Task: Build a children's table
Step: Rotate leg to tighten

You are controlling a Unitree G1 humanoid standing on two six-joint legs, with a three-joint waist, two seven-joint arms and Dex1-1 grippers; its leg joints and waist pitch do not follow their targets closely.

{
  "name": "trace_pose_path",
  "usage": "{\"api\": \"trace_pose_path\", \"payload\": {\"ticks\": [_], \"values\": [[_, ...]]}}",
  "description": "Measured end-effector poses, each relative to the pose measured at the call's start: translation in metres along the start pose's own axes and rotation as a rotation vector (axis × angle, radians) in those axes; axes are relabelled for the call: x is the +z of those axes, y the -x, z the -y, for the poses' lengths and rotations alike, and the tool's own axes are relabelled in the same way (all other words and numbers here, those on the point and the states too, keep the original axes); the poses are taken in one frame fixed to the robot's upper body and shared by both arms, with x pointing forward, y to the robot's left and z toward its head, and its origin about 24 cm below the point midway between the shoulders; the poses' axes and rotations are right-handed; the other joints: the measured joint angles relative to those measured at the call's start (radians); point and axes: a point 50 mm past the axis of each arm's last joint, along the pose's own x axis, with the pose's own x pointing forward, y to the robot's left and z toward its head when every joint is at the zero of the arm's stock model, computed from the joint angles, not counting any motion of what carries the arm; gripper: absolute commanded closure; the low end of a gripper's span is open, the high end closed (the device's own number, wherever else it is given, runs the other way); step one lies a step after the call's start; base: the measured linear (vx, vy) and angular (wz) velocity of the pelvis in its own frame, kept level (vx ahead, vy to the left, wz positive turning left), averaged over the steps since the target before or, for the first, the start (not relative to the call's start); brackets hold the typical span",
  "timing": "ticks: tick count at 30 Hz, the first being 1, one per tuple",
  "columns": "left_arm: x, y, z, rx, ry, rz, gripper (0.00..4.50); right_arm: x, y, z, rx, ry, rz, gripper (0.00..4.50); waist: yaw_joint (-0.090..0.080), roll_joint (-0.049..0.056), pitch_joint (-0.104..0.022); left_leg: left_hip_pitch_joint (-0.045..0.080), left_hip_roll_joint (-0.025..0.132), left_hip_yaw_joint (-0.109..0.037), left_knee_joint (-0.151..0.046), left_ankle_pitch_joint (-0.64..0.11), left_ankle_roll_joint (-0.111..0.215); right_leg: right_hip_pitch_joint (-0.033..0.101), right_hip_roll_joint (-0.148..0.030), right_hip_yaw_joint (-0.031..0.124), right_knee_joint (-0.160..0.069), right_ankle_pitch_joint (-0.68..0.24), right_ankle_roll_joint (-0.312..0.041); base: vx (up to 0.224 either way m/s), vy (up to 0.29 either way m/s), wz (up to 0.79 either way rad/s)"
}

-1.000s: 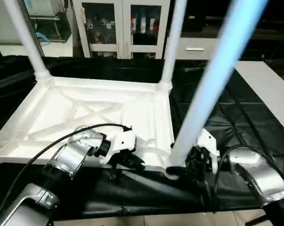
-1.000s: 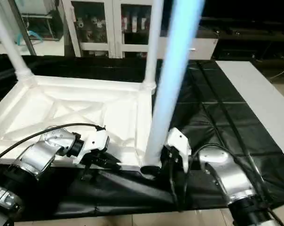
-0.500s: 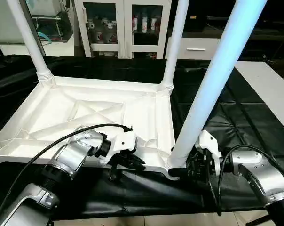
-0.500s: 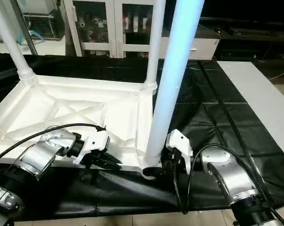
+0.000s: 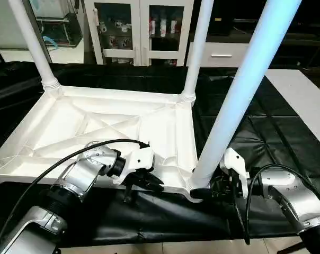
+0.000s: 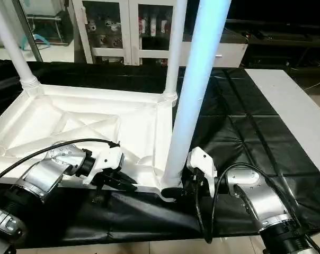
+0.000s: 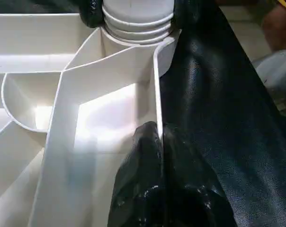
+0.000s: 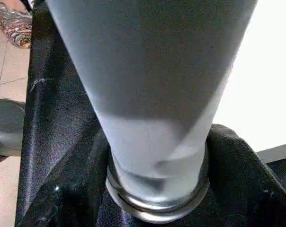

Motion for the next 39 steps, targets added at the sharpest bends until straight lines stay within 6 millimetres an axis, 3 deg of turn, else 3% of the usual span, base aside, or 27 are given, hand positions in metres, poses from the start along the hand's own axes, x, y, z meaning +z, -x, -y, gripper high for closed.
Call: {"api": "trace_pose_path", "payload": {"ticks": [3, 6, 12, 14, 20, 30, 33, 36, 37, 39], "values": [[-0.002, 0.002, -0.002, 0.042, 0.008, -0.002, 4.50, -0.001, -0.009, 0.005, -0.064, -0.037, 0.036, 1.87, -0.006, -0.004, -0.001, 0.000, 0.000, 0.000, 0.000, 0.000, 0.000, 0.000, 0.000, 0.000, 0.002, 0.000, 0.000, 0.000, 0.000, 0.00], [-0.003, 0.005, -0.012, 0.158, 0.038, -0.017, 4.50, 0.002, -0.021, 0.019, -0.210, -0.103, 0.078, 1.87, -0.031, -0.004, -0.001, 0.001, 0.000, -0.001, 0.002, 0.000, -0.001, 0.001, 0.000, 0.000, 0.003, -0.001, 0.002, 0.000, 0.000, 0.00], [0.005, -0.013, -0.033, 0.335, 0.115, -0.001, 4.50, 0.005, -0.033, 0.041, -0.483, -0.205, 0.124, 1.88, -0.053, -0.005, -0.001, 0.001, -0.001, -0.001, 0.003, 0.000, -0.001, 0.002, 0.000, 0.000, -0.001, -0.001, 0.002, 0.000, 0.000, 0.00], [0.013, -0.025, -0.046, 0.442, 0.146, -0.005, 4.50, 0.011, -0.047, 0.053, -0.647, -0.260, 0.146, 1.88, -0.057, -0.005, -0.001, 0.000, -0.001, -0.001, 0.005, 0.001, -0.001, 0.002, 0.000, 0.001, -0.001, 0.001, 0.000, 0.000, 0.000, 0.00], [0.034, -0.057, -0.065, 0.633, 0.200, -0.007, 4.50, 0.021, -0.062, 0.077, -0.998, -0.360, 0.157, 1.88, -0.055, -0.003, -0.003, 0.000, -0.002, -0.001, 0.004, 0.001, -0.001, 0.002, 0.000, 0.001, 0.000, 0.005, -0.005, 0.000, 0.000, 0.00], [0.038, -0.064, -0.067, 0.653, 0.143, -0.017, 4.50, 0.021, -0.065, 0.081, -1.069, -0.364, 0.193, 1.89, -0.051, -0.002, -0.003, 0.000, -0.002, -0.001, 0.000, 0.000, 0.000, 0.000, 0.000, 0.000, -0.001, 0.002, -0.001, 0.000, 0.000, 0.00], [0.038, -0.064, -0.067, 0.653, 0.127, -0.014, 4.50, 0.019, -0.063, 0.081, -1.064, -0.357, 0.215, 1.19, -0.049, 0.000, -0.002, 0.000, -0.002, -0.001, 0.000, 0.000, 0.000, 0.000, 0.000, 0.000, -0.001, 0.002, -0.001, 0.000, 0.000, 0.00], [0.039, -0.064, -0.067, 0.651, 0.114, -0.007, 4.50, 0.016, -0.060, 0.077, -1.056, -0.335, 0.234, 1.06, -0.044, 0.002, -0.002, 0.000, -0.002, -0.001, -0.001, 0.000, 0.000, 0.000, 0.000, 0.000, -0.001, 0.002, -0.001, 0.000, 0.000, 0.00], [0.039, -0.065, -0.067, 0.650, 0.109, -0.004, 4.50, 0.016, -0.059, 0.076, -1.059, -0.326, 0.242, 0.78, -0.042, 0.002, -0.002, 0.000, -0.002, -0.001, -0.001, 0.000, 0.000, 0.000, 0.000, 0.000, -0.001, 0.002, -0.001, 0.000, 0.000, 0.00], [0.039, -0.065, -0.067, 0.651, 0.103, -0.001, 4.50, 0.019, -0.057, 0.072, -1.054, -0.301, 0.266, 0.66, -0.040, 0.003, -0.001, 0.000, -0.002, -0.001, -0.001, 0.000, 0.000, 0.000, 0.000, 0.000, -0.001, 0.002, -0.001, 0.000, 0.000, 0.00]]}}
